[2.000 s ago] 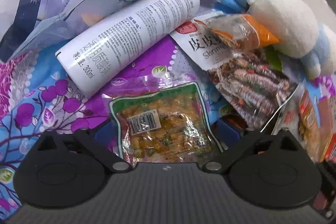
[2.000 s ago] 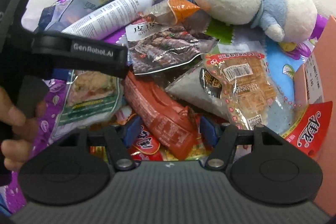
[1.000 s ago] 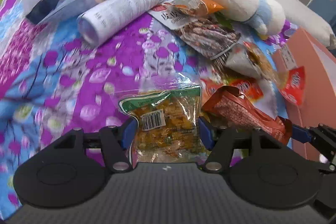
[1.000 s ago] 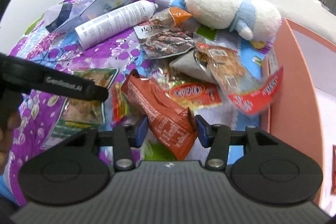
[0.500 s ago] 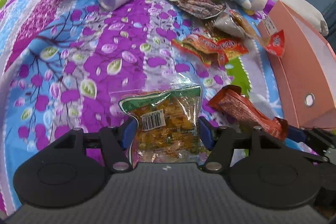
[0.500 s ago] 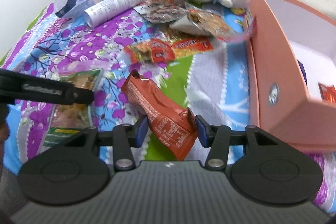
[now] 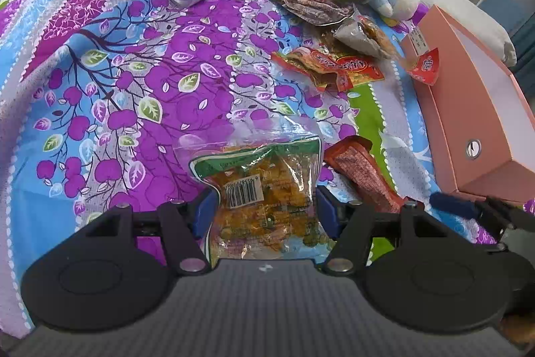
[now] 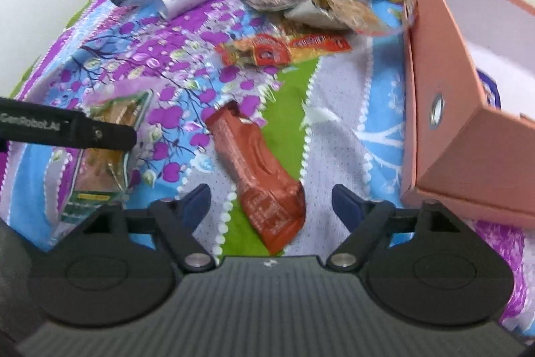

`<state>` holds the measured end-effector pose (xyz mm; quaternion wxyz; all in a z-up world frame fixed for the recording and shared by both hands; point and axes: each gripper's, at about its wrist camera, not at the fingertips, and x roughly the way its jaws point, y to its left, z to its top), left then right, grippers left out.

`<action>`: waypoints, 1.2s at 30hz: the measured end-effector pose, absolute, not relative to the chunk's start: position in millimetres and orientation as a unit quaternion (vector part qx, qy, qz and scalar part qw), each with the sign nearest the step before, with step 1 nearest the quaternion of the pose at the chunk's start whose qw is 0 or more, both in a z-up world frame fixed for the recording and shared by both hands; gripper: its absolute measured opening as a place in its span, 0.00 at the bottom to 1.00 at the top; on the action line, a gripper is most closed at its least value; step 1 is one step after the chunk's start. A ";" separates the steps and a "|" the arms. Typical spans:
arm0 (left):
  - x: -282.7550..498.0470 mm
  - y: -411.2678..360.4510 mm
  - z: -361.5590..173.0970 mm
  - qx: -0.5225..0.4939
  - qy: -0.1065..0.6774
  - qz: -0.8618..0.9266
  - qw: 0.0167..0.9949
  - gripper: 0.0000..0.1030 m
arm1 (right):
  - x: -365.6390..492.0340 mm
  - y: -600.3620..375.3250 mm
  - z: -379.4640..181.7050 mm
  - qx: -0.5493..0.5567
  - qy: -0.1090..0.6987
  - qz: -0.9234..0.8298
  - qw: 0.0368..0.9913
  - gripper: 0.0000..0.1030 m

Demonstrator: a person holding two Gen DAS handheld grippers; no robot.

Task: Organize snacks
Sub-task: 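Lift the green-label bag with the left tool while the right tool lifts the orange packet, then carry the green-label bag and orange packet with both tools over the pink box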

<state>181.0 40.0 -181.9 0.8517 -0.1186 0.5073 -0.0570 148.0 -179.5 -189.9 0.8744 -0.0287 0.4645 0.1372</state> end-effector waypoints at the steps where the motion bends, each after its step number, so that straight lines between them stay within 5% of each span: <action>1: 181.9 41.0 -183.6 -0.118 0.509 -0.057 0.851 0.66 | 148.5 -178.1 -188.7 -0.037 0.458 0.141 0.877 0.79; 6: 188.9 43.7 -190.0 -0.118 0.510 -0.062 0.850 0.66 | 160.1 -172.5 -189.7 -0.064 0.439 0.155 0.883 0.76; 9: 193.6 44.3 -193.5 -0.123 0.511 -0.063 0.848 0.66 | 170.4 -171.0 -197.1 -0.065 0.443 0.160 0.880 0.56; 16: 196.6 37.6 -192.8 -0.127 0.509 -0.071 0.848 0.66 | 178.0 -151.7 -203.2 -0.095 0.465 0.192 0.859 0.37; 17: 196.2 36.8 -190.7 -0.127 0.507 -0.072 0.850 0.66 | 177.7 -150.2 -201.9 -0.095 0.467 0.195 0.857 0.25; 36: 156.5 33.6 -115.1 -0.119 0.447 -0.091 0.882 0.66 | 135.5 -175.3 -116.1 0.005 0.408 0.116 0.906 0.21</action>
